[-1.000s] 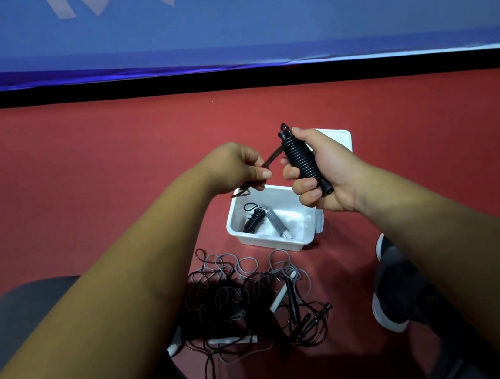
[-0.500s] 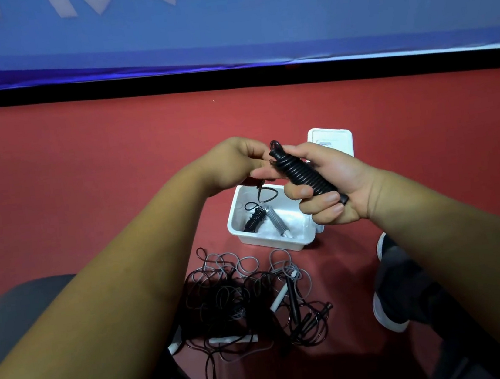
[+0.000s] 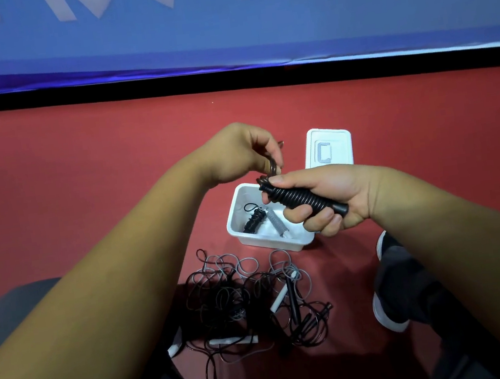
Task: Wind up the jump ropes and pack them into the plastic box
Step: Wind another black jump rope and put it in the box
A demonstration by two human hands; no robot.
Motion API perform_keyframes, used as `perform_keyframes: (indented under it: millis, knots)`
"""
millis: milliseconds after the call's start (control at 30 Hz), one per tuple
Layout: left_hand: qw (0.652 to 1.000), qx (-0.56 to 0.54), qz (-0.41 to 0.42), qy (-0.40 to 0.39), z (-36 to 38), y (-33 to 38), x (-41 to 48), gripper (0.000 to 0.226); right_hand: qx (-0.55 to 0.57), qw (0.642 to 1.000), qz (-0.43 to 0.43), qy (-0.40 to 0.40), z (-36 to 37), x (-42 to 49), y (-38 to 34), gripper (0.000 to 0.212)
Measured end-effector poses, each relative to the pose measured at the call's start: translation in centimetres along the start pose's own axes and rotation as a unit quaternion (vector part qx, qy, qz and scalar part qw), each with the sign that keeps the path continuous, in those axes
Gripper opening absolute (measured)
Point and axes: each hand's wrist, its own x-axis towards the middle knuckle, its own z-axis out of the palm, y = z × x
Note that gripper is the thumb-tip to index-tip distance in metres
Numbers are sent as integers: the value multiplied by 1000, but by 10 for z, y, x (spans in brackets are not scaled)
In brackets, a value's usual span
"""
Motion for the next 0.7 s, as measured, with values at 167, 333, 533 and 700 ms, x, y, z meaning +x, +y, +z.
perform_keyframes:
  millis: [167,333,533,700]
  knots:
    - [989,143,29,24,2,13,3,22,-73,988,48,126,-4,3,-6,52]
    - [967,248,53,33,3,17,6,42,-34,969,27,243,-10,7,-7,40]
    - [982,170,-14,85,2,12,9,24,52,955,-65,283,-11,10,-9,45]
    - [985,127,-80,80,7,1,10,17,107,940,-120,300,-6,15,-10,59]
